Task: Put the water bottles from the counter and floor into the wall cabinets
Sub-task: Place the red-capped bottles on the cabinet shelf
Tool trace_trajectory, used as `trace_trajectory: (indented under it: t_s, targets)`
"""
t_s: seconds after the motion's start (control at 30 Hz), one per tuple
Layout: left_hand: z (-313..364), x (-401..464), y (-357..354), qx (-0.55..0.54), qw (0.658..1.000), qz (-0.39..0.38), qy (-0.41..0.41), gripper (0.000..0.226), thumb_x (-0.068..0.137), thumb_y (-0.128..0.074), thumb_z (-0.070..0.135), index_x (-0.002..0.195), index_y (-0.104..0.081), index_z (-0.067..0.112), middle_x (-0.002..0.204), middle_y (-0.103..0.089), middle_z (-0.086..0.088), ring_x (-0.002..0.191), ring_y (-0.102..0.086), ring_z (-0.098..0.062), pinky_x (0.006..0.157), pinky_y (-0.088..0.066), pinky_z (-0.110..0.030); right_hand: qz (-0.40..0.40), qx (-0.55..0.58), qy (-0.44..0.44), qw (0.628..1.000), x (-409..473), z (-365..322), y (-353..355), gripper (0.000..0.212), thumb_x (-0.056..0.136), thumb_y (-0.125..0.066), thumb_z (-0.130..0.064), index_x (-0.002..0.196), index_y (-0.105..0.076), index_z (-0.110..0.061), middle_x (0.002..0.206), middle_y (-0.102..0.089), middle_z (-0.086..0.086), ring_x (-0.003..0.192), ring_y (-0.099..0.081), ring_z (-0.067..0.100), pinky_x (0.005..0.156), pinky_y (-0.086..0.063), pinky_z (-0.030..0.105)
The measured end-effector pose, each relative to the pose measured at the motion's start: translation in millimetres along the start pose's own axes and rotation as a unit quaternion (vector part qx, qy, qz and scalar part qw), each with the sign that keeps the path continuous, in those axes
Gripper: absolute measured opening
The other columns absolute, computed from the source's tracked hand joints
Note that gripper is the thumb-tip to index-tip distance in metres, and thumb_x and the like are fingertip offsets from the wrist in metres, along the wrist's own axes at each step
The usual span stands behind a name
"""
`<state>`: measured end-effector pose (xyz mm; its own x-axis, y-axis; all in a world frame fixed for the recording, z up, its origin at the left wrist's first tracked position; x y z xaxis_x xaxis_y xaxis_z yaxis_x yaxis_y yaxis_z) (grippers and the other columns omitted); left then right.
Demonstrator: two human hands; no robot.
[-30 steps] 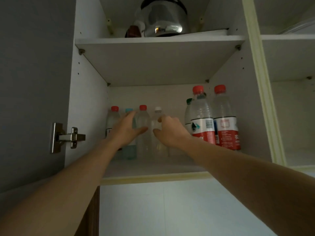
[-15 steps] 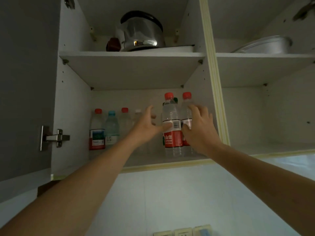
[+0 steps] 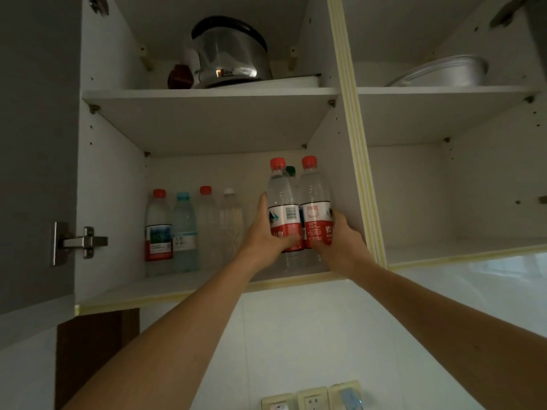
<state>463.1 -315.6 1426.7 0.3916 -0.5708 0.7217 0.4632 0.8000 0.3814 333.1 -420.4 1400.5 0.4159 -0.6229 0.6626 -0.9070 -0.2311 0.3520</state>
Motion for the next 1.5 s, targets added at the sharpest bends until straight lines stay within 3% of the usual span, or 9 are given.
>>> trace_trajectory:
  t_s: [0.07, 0.47, 0.63, 0.73, 0.87, 1.17, 1.33, 1.43, 1.5]
  targets:
    - [4, -3, 5, 0.012, 1.000, 0.000, 0.005, 0.122, 0.075, -0.086, 0.020, 0.157, 0.001, 0.043, 0.143, -0.051, 0.005, 0.109, -0.057, -0.006, 0.095, -0.053, -0.037, -0.006, 0.003, 0.008, 1.000, -1, -1, 2, 0.062, 0.091, -0.073, -0.031, 0.142, -0.038, -0.022, 0.127, -0.063, 0.004, 0.110, -0.064, 0.025, 0.092, -0.054, 0.043]
    - [6, -42, 77, 0.084, 0.995, 0.054, 0.018, 0.117, 0.081, -0.082, 0.014, 0.157, 0.003, 0.042, 0.142, -0.054, 0.006, 0.115, -0.059, -0.013, 0.101, -0.051, -0.040, -0.109, 0.095, 0.055, 0.988, -6, -41, -34, 0.064, 0.086, -0.078, -0.019, 0.138, -0.041, -0.022, 0.119, -0.063, -0.001, 0.099, -0.063, 0.013, 0.082, -0.050, 0.025]
    - [-9, -52, 115, 0.148, 0.983, 0.098, 0.053, 0.117, 0.082, -0.081, 0.018, 0.157, 0.006, 0.039, 0.143, -0.052, 0.002, 0.108, -0.058, -0.014, 0.083, -0.053, -0.026, -0.136, 0.126, 0.057, 0.981, -6, -58, -66, 0.056, 0.085, -0.078, -0.012, 0.128, -0.044, -0.024, 0.108, -0.060, -0.007, 0.093, -0.062, 0.009, 0.064, -0.044, 0.016]
    - [-18, -56, 138, 0.176, 0.972, 0.129, 0.082, 0.119, 0.081, -0.081, 0.017, 0.158, 0.008, 0.037, 0.141, -0.055, -0.005, 0.115, -0.061, -0.022, 0.094, -0.054, -0.042, -0.150, 0.125, 0.057, 0.979, -6, -70, -86, 0.061, 0.085, -0.078, -0.012, 0.134, -0.043, -0.020, 0.117, -0.062, 0.000, 0.099, -0.062, 0.012, 0.078, -0.052, 0.024]
    - [-28, -57, 162, 0.214, 0.958, 0.162, 0.101, 0.120, 0.080, -0.082, 0.017, 0.158, 0.007, 0.037, 0.130, -0.060, -0.008, 0.106, -0.065, -0.023, 0.090, -0.057, -0.048, -0.179, 0.132, 0.042, 0.974, -4, -91, -115, 0.068, 0.084, -0.078, -0.012, 0.139, -0.038, -0.017, 0.127, -0.060, 0.007, 0.115, -0.061, 0.024, 0.104, -0.050, 0.046]
    - [-61, -49, 176, 0.318, 0.919, 0.207, 0.107, 0.120, 0.078, -0.084, 0.031, 0.155, 0.008, 0.039, 0.112, -0.060, -0.010, 0.085, -0.063, -0.020, 0.071, -0.058, -0.043, -0.254, 0.203, 0.019, 0.945, 9, -118, -161, 0.075, 0.079, -0.081, -0.003, 0.138, -0.035, -0.013, 0.131, -0.055, 0.012, 0.116, -0.059, 0.025, 0.090, -0.058, 0.037]
    - [-80, -43, 176, 0.297, 0.924, 0.205, 0.127, 0.118, 0.081, -0.080, 0.035, 0.157, 0.010, 0.031, 0.129, -0.049, -0.015, 0.105, -0.059, -0.026, 0.087, -0.056, -0.051, -0.267, 0.174, 0.080, 0.944, 14, -119, -171, 0.051, 0.079, -0.082, -0.007, 0.120, -0.053, -0.014, 0.115, -0.063, 0.002, 0.113, -0.064, 0.025, 0.070, -0.056, 0.017]
    - [-82, -45, 176, 0.286, 0.929, 0.200, 0.123, 0.111, 0.085, -0.075, 0.037, 0.157, 0.010, 0.030, 0.134, -0.045, -0.015, 0.109, -0.057, -0.026, 0.090, -0.054, -0.049, -0.259, 0.148, 0.113, 0.948, 17, -117, -162, 0.060, 0.081, -0.083, -0.017, 0.131, -0.050, -0.014, 0.115, -0.066, 0.004, 0.110, -0.065, 0.022, 0.087, -0.059, 0.029]
    - [-75, -48, 174, 0.315, 0.920, 0.212, 0.097, 0.105, 0.087, -0.072, 0.040, 0.158, 0.005, 0.029, 0.144, -0.038, -0.013, 0.121, -0.052, -0.029, 0.092, -0.052, -0.048, -0.183, 0.060, 0.140, 0.971, 22, -112, -143, 0.067, 0.085, -0.078, -0.028, 0.141, -0.040, -0.022, 0.122, -0.062, 0.002, 0.108, -0.063, 0.018, 0.091, -0.055, 0.035]
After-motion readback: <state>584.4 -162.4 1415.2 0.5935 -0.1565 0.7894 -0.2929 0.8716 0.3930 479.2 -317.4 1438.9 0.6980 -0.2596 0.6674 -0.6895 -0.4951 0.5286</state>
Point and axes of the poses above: each hand's wrist, its own x-axis towards the middle knuckle, its own y-axis out of the back of the hand, z = x × y, the point moved 2 cm from there along x, towards the middle knuckle
